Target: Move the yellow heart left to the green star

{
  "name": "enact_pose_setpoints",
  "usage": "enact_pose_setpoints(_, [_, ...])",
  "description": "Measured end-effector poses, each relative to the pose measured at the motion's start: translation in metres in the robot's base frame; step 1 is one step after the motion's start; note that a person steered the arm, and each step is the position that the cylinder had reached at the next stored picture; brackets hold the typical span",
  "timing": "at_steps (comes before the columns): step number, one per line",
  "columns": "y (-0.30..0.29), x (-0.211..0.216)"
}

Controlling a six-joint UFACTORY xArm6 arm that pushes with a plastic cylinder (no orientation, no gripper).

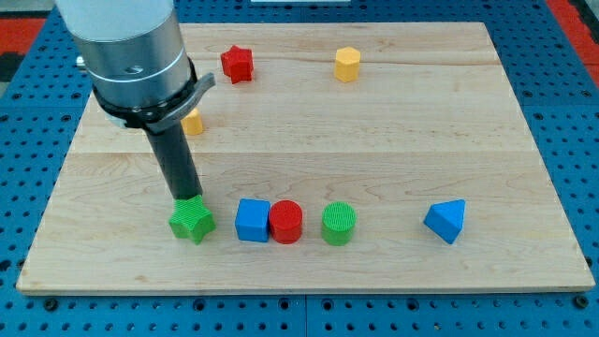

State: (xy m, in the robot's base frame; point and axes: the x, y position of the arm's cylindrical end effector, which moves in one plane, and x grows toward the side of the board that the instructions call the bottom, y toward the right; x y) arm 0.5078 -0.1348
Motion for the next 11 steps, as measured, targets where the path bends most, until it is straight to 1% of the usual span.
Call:
enact_pose_setpoints(1, [0.017,-0.016])
enact_pose_setpoints(2, [0.075,-0.055])
enact_pose_setpoints(3, [0.090,-0.120])
enact_pose_setpoints(4, [0.045,-0.149])
enact_pose_setpoints(5, [-0.016,-0.150])
enact_pose_setpoints(6, [-0.033,-0.125])
enact_pose_setpoints(8, [-0.033,-0.024])
enact_pose_setpoints(9, [-0.040,0.008])
enact_pose_setpoints(10, [-0.039,-0.018])
enact_pose_setpoints(11, [0.013,-0.067])
